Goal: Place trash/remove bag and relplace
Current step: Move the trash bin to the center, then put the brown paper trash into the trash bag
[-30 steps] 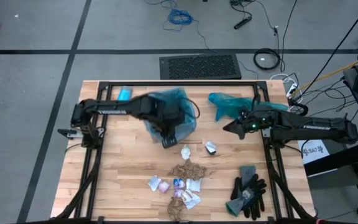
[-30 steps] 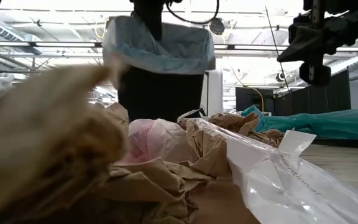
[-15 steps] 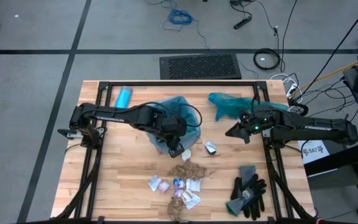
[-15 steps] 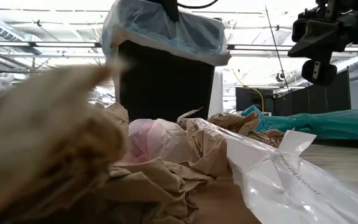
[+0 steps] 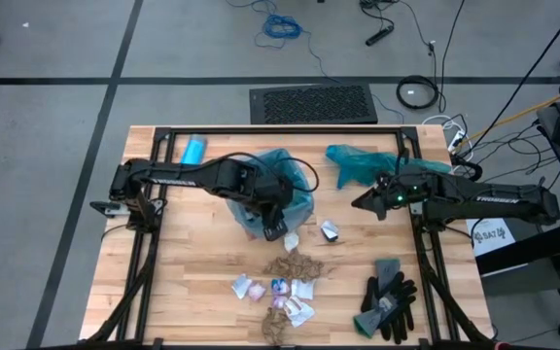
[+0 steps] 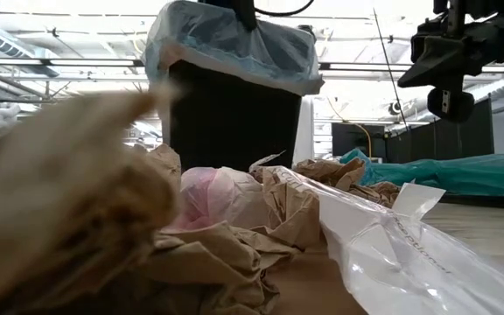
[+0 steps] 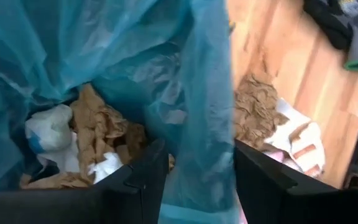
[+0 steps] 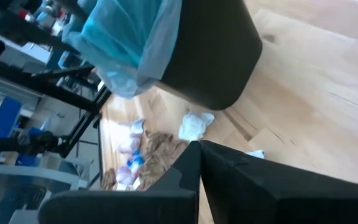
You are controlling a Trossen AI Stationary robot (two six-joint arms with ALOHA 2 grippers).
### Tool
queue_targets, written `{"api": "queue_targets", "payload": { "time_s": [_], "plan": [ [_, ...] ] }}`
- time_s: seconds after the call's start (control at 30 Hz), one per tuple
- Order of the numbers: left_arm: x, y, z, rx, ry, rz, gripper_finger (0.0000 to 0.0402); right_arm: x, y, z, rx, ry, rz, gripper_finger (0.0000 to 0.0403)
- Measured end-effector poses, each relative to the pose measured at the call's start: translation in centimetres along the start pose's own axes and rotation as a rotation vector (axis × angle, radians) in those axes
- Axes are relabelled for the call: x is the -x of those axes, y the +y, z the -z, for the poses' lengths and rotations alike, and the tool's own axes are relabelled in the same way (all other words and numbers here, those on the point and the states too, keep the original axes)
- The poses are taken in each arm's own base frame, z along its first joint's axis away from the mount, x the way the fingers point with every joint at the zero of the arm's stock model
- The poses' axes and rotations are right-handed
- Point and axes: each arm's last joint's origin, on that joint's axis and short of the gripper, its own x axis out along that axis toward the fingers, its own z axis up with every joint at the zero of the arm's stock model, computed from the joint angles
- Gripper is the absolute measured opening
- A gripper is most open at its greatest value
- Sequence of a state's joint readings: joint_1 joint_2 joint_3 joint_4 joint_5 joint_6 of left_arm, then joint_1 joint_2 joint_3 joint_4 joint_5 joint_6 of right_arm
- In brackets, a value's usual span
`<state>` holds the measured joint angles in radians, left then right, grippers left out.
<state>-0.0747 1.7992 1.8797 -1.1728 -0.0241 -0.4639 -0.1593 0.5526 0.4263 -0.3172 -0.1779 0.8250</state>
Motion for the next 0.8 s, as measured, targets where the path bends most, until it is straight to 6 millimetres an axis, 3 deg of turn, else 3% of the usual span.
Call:
{"api": "queue_targets", "payload": {
  "time_s": [0.43,0.67,0.8],
  "plan": [
    [2.5,0.3,-0.6,0.015,-0.003,0.033,0.0171,0.0,0.3,-0.5,-0.036,-0.073,-0.014,0.0000],
    [5.2,-1.1,-1.1,-0.025,-0.094,0.093,0.0171,0.0,0.4,-0.4,-0.036,-0.047,-0.031,0.0000],
    [7.3,-2.0,0.1,-0.076,-0.120,0.048,0.0171,0.1,0.8,-0.4,-0.026,-0.038,-0.047,0.0000]
  ]
}}
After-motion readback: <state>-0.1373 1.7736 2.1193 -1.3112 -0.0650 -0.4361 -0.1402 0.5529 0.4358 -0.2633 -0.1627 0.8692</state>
